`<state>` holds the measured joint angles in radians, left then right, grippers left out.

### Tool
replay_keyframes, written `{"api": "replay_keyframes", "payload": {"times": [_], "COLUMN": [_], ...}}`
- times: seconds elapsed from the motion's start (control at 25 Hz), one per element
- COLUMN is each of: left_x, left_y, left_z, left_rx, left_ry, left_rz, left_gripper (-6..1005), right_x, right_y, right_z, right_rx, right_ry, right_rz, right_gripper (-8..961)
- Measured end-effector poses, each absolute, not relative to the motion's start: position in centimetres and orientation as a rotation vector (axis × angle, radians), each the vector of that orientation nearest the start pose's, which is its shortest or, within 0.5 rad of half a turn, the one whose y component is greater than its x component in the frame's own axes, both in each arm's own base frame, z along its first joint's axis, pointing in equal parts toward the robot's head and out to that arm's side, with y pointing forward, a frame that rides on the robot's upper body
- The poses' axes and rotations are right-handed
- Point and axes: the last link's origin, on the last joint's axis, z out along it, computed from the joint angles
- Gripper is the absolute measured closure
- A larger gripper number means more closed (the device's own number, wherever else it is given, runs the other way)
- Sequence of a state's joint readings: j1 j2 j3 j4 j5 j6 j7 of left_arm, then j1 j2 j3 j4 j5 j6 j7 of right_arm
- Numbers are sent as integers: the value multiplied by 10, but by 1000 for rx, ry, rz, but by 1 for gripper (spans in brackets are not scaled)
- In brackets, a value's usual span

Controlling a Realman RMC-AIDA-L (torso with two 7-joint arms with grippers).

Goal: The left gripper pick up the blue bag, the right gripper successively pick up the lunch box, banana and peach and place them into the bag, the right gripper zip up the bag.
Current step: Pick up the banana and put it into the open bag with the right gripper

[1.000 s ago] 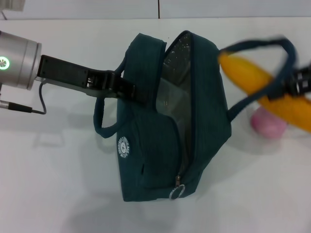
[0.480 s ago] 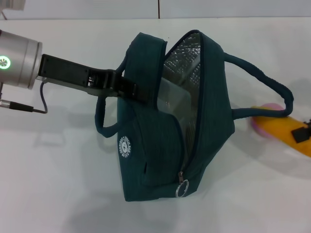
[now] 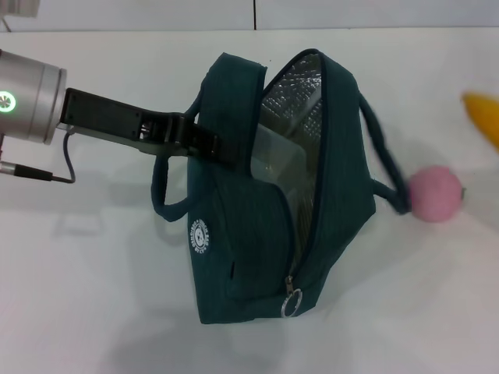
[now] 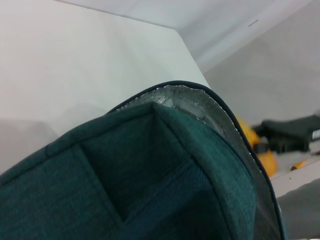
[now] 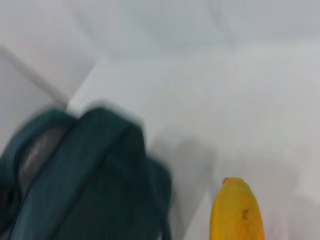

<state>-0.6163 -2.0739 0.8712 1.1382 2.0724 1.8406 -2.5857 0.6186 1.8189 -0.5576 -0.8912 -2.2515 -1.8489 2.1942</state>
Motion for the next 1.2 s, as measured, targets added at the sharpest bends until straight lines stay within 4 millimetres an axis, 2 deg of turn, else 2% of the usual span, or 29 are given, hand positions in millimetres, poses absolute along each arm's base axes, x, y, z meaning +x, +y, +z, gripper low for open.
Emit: {"api": "replay_keyframes", "payload": {"times": [0.08,0.24,0.36,0.48,0.68,0.8,1.04,1.2], "left_x": [-172,-172,-172,-170,-166,-166,-166,-166], "left_y": [337,337,337,337,337,337,336,336], "left_z": [44,44,44,42,43,44,43,43], "left_rx": [-2745,-2745,-2747,-2757,-2771,-2772,-2771,-2770], "left_ry": [-1622,-1621,-1619,-1614,-1607,-1607,-1610,-1610], "left_rz": [-429,-429,-429,-436,-481,-482,-484,-484], "left_gripper": [969,969,969,969,969,969,969,969], "right_x": [263,240,217,194,167,155,147,143], "right_y": [354,353,347,339,333,331,325,328], "right_z": [154,173,180,176,154,130,92,63], "right_rx": [-2528,-2539,-2603,-2673,-2759,-2804,-2853,-2895], "right_ry": [1326,1125,933,766,631,549,425,329], "right_rz": [521,869,1106,1344,1662,1755,1757,1654], "right_gripper": [528,528,529,529,529,528,528,528]}}
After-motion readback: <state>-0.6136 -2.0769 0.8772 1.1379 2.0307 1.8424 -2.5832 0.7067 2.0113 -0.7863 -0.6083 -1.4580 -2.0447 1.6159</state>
